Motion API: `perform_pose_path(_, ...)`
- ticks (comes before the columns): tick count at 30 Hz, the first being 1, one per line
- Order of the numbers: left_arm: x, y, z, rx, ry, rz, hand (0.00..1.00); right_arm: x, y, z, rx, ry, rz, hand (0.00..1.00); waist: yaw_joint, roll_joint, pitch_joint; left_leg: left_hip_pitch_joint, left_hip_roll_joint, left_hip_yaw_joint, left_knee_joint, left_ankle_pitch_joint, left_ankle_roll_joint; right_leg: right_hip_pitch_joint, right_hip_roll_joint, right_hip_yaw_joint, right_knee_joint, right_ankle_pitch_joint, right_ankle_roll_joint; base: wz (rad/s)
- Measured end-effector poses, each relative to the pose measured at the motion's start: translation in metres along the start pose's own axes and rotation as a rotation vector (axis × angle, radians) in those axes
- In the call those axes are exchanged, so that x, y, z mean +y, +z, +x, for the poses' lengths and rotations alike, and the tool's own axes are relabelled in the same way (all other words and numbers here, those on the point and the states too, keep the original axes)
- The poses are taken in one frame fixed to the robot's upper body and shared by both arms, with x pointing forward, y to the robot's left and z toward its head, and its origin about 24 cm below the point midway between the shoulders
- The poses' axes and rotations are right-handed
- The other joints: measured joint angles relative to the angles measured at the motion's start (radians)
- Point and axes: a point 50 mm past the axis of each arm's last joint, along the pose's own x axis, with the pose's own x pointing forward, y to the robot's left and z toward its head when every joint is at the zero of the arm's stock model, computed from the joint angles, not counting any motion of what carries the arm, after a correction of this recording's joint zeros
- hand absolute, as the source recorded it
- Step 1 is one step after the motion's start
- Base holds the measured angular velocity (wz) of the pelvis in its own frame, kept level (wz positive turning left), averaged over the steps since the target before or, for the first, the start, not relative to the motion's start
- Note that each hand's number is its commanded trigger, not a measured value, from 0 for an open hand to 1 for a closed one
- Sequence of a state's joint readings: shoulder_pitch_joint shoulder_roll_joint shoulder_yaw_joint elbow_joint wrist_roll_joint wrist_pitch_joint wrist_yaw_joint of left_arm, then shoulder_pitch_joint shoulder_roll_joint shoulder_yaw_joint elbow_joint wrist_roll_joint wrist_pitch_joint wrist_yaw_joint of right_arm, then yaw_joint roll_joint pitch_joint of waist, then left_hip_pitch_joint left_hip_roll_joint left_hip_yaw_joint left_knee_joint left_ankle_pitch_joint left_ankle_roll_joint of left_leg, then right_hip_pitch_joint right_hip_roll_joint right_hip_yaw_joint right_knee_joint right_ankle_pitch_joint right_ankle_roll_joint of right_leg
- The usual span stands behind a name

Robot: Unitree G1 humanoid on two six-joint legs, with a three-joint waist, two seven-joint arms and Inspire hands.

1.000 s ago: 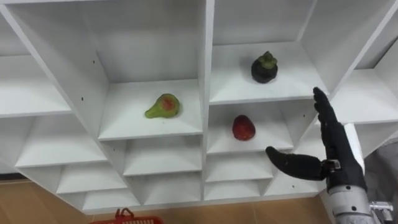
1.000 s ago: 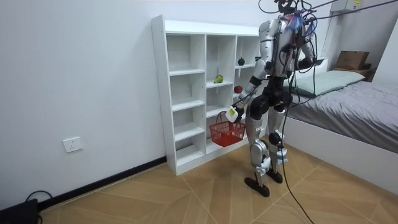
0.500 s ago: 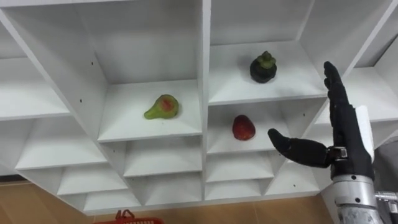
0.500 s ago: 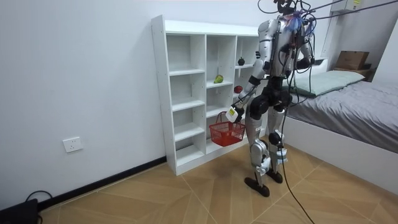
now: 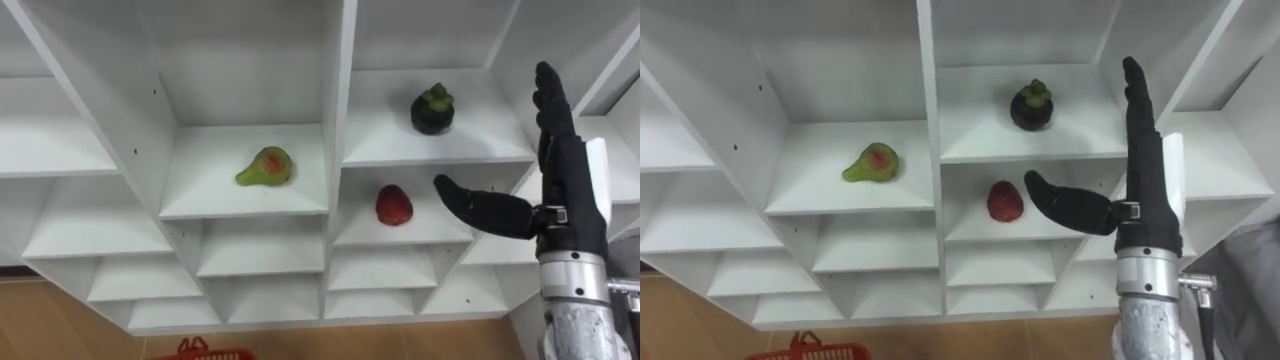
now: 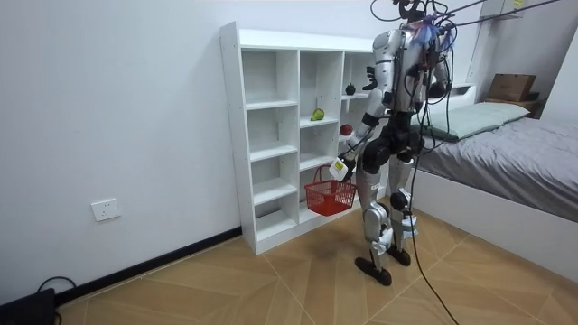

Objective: Collect fruits from the closet

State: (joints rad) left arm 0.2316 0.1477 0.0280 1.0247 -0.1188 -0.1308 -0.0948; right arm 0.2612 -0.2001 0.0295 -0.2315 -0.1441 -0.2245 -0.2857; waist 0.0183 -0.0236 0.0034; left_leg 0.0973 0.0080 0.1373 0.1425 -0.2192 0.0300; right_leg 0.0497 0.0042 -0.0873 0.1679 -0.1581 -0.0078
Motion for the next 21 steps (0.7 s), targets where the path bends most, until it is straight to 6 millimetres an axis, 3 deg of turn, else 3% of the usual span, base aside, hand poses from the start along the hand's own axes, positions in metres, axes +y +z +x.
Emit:
perform_pose_path(8, -0.001, 0.003, 0.001, -0.004, -0.008, 0.005, 1.0, 0.002, 0.007, 0.011, -0.039, 0.002, 0.018, 0.0, 0.009, 0.003, -0.0053, 0.0, 0.001, -0.001, 0.0, 0.0, 0.0, 0.0, 0.0, -0.003, 0.0, 0.0, 0.0, 0.0)
perform_pose_path(21, -0.001, 0.001, 0.001, 0.01, -0.033, -0.003, 1.0, 0.004, 0.013, 0.021, -0.066, 0.024, 0.038, 0.0, 0.016, 0.006, -0.0035, 0.0, 0.0, -0.009, 0.008, 0.0, 0.0, 0.007, -0.003, -0.011, 0.002, 0.0, 0.0, 0.01)
